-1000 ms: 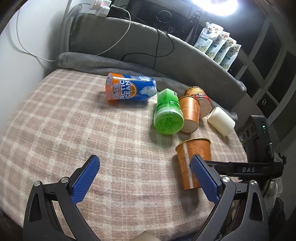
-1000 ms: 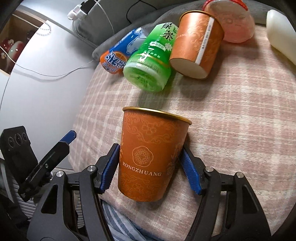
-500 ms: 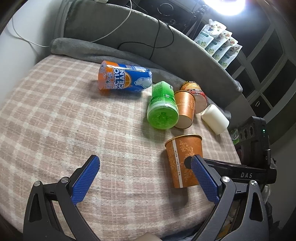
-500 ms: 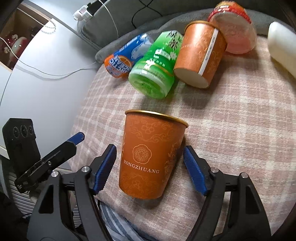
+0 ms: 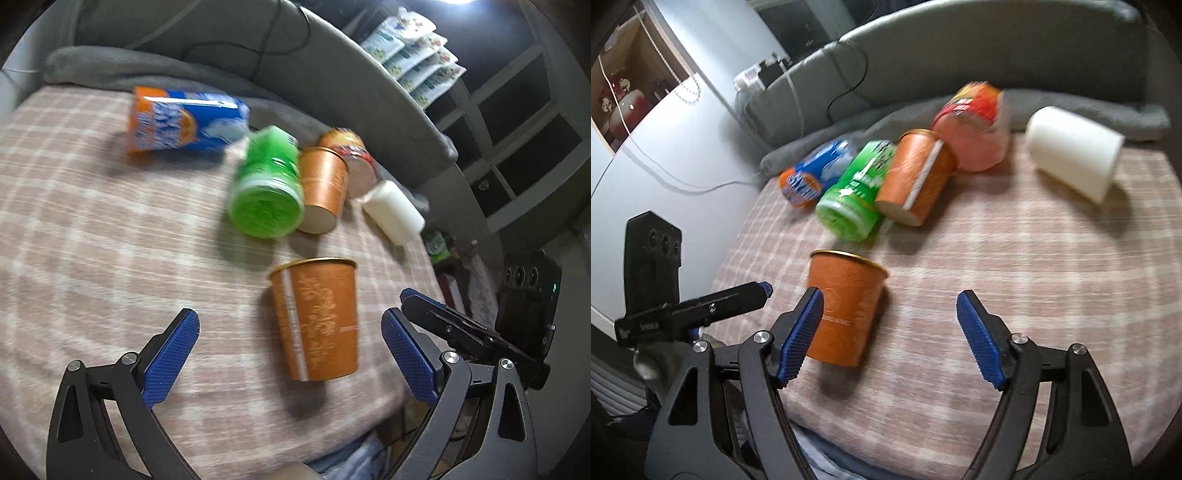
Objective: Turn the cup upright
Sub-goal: 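Grasp the upright orange cup with the left gripper while the right gripper withdraws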
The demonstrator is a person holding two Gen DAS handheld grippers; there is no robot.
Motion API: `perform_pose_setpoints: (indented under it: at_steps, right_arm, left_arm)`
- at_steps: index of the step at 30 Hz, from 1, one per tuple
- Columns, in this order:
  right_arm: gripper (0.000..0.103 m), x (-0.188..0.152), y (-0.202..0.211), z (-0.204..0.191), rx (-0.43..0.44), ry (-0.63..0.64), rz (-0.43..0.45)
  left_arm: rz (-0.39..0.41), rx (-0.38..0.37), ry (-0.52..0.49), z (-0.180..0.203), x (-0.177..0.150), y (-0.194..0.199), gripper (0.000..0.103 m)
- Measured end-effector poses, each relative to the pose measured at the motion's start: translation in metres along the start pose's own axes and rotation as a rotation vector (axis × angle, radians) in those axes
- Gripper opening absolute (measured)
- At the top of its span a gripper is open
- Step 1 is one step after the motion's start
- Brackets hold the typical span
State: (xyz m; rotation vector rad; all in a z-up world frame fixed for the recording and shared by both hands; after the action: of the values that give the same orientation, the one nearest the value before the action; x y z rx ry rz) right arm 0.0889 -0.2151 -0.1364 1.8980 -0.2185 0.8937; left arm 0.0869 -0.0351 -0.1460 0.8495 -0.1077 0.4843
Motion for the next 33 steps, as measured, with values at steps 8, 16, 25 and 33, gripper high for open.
perform_pose_setpoints:
  at_steps: [8,16,25,33]
  right_arm:
    - [0.077,-0.016,0.026,0.023,-0.06,-0.065,0.041]
    - [0.077,-0.03,0.027,0.043,-0.086,-0.116,0.027]
    - [0.077,-0.034,0.023,0.048,-0.101,-0.125,0.022]
    - [0.077,-0.036,0.024,0.057,-0.11,-0.155,0.023]
  left_arm:
    - [-0.12,-0.028,0.047,0.007,0.008,-0.034,0.098]
    - [-0.179,-0.027,0.063,0.007,0.008,-0.052,0.097]
    - [-0.21,-0.017,0.052,0.011,0.006,-0.064,0.082]
    - [-0.231,-0.021,0.056,0.01,0.004,-0.07,0.067]
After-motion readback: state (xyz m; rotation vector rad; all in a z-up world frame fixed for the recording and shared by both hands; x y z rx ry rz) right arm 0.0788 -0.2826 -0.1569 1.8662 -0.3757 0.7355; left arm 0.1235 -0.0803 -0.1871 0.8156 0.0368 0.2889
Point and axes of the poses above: each gripper's, at about its wrist camera, not at the fingertips, and y roughly against the way its jaws point, z to its right, x to its top, the point moved 7 cm from there along -y, roughly the way its jaws point, and after that the axes turned 14 degrees about y, right-handed, at the moved point
